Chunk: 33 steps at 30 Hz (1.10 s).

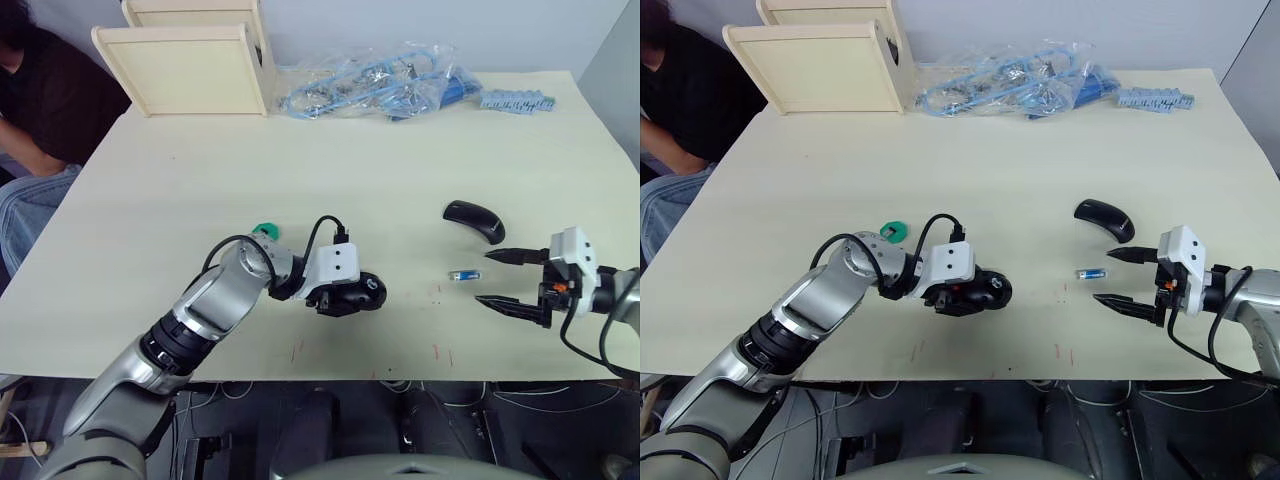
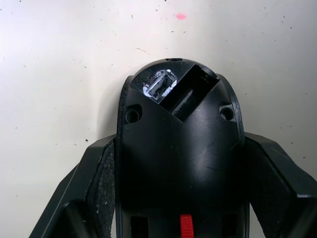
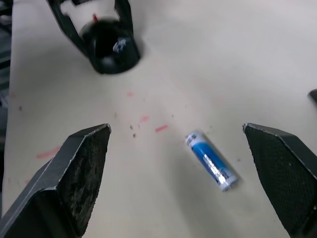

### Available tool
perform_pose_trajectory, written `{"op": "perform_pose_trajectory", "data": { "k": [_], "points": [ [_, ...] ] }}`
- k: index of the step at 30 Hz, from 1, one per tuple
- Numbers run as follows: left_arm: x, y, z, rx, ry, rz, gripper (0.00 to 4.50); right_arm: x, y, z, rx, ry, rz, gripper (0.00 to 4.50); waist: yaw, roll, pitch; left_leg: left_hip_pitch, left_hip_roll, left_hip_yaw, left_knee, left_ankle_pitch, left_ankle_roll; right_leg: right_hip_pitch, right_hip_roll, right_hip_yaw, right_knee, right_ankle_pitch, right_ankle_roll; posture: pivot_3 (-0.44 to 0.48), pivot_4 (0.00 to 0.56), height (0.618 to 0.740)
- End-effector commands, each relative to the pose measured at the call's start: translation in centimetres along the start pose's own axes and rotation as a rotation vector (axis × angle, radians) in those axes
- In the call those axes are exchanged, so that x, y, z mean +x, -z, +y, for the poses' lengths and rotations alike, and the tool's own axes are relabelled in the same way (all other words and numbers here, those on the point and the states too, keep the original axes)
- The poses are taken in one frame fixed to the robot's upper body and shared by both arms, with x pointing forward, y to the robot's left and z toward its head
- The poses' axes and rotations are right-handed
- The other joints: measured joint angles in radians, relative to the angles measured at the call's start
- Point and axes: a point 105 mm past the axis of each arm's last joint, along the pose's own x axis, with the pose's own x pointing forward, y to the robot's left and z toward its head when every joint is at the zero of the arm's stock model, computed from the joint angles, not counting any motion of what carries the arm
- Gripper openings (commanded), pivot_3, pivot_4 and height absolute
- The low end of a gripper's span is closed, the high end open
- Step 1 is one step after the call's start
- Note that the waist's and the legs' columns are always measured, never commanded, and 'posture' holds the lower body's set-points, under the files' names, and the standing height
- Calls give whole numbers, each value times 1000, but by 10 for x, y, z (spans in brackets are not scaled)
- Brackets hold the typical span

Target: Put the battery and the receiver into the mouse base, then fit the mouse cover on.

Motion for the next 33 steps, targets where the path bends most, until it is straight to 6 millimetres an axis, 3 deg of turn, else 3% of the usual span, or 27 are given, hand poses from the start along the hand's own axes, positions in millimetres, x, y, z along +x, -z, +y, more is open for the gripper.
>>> {"op": "perform_pose_trajectory", "data": {
  "k": [1, 2, 5, 9, 27, 30, 32, 33],
  "points": [
    [4, 0, -4, 6, 6, 8, 2992, 0, -2, -7, -58, -26, -2, 4500, 0, 0, 0, 0, 0, 0, 0, 0, 0, 0, 0, 0, 0, 0, 0, 0, 150, 740],
    [4, 0, -5, 5, 5, 7, 2992, 1, 1, -9, -59, -35, 3, 4500, 0, 0, 0, 0, 0, 0, 0, 0, 0, 0, 0, 0, 0, 0, 0, 0, 150, 740],
    [3, 0, -6, -5, 4, 7, 2991, 6, 9, -20, -51, -45, 16, 3676, -3, 0, 0, 0, 0, 0, 1, 0, 0, 0, 0, 0, 0, 0, 0, 0, 150, 740],
    [2, 0, -6, -8, 2, 9, 2991, 10, 17, -25, -68, -56, 32, 1916, -2, 0, 0, 0, 0, 0, 1, 0, 0, 0, 0, 0, 0, 0, 0, 0, 150, 740],
    [0, 0, -5, -5, 6, 15, 2991, 16, 33, -32, -37, -25, 9, 1916, -5, 0, 0, 1, 0, -1, 1, 0, 0, 0, 0, 2, 1, 0, 0, 0, 150, 740],
    [1, 0, -6, -6, 7, 15, 2991, 15, 33, -30, -36, -26, 4, 1093, -5, 0, 0, 1, 0, -1, 1, 0, 0, 0, 0, 2, 1, 0, 0, 0, 150, 740],
    [1, 0, -6, -7, 8, 14, 2991, 15, 32, -30, -36, -23, -1, 79, -5, 0, 0, 1, 0, -1, 1, 0, 0, 0, 0, 2, 1, 0, 0, 0, 150, 740],
    [1, 0, -6, -7, 9, 13, 2991, 15, 32, -29, -37, -23, -3, 43, -5, 0, 0, 1, 0, -1, 1, 0, 0, 0, 0, 2, 1, 1, 0, 0, 150, 740]
  ]
}}
